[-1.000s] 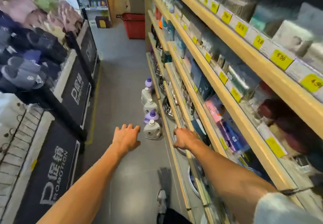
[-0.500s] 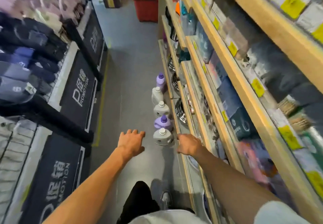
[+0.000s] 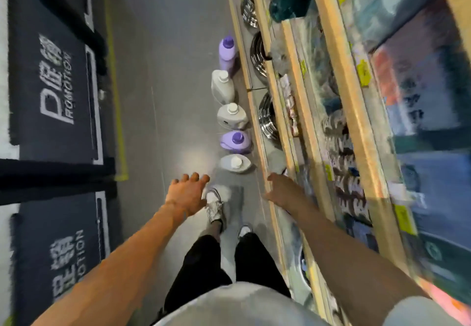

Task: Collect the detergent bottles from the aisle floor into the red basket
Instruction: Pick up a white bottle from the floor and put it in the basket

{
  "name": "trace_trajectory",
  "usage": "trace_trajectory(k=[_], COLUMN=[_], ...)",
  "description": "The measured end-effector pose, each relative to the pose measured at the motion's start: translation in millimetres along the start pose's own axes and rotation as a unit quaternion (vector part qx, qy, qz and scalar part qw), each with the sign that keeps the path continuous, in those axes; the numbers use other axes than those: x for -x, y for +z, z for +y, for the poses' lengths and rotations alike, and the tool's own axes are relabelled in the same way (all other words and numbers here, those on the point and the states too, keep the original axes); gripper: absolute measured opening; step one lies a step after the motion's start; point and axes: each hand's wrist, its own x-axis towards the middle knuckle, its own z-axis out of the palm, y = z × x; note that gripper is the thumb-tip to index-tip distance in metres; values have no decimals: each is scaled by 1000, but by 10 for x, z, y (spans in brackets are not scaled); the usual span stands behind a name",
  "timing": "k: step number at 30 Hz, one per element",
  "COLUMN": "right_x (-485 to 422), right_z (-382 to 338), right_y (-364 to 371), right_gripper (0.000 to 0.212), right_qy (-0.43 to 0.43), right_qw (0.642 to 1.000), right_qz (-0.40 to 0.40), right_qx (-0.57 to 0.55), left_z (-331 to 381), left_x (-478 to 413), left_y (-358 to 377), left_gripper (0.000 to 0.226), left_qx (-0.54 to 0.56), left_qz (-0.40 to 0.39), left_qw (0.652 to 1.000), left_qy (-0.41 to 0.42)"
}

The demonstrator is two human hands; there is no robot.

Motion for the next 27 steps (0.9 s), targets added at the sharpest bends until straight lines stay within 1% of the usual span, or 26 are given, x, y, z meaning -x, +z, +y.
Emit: trace_trajectory(k=[3, 5, 7, 10, 12, 14, 16, 20, 23, 25, 27], right_x=[-534, -976, -1549, -2409, -2959, -3468, -3891, -4432, -4629, -4672, -4654], right_z=[34, 108, 245, 412, 389, 442, 538, 758, 808, 791, 764], right_y=[106, 367, 777, 1383, 1547, 1715, 1912, 2274, 2327, 2269, 2223], right_gripper=[58, 61, 64, 75, 89, 102, 110, 116, 114, 110, 109], right_qy=[15, 34, 34, 10, -32, -66, -94, -147, -185, -191, -185], right_qw=[999, 996, 995, 995, 996, 995, 993, 987, 982, 981, 983], right_qz=[25, 12, -2, -15, -8, 11, 25, 42, 29, 17, 5], right_qx=[-30, -77, -91, -100, -83, -77, -67, -54, -37, -19, 1], left_z=[-112, -182, -253, -271, -263, -244, -218, -202, -198, -195, -200], left_x=[-547, -936, -1394, -2155, -2773, -3289, -3737, -4371, -4654, -4781, -4800], left_y=[156, 420, 800, 1476, 1894, 2235, 2562, 3049, 3220, 3185, 3111], left_gripper=[67, 68, 71, 83, 93, 102, 107, 110, 101, 94, 86], left_qx=[35, 50, 53, 75, 95, 113, 130, 183, 197, 199, 179], left_qz=[-44, -82, -99, -125, -122, -102, -56, 39, 81, 92, 121], left_qw=[998, 995, 993, 989, 987, 988, 990, 977, 966, 961, 954], left_qy=[-10, -15, -17, -22, -31, -14, 19, 103, 145, 169, 206])
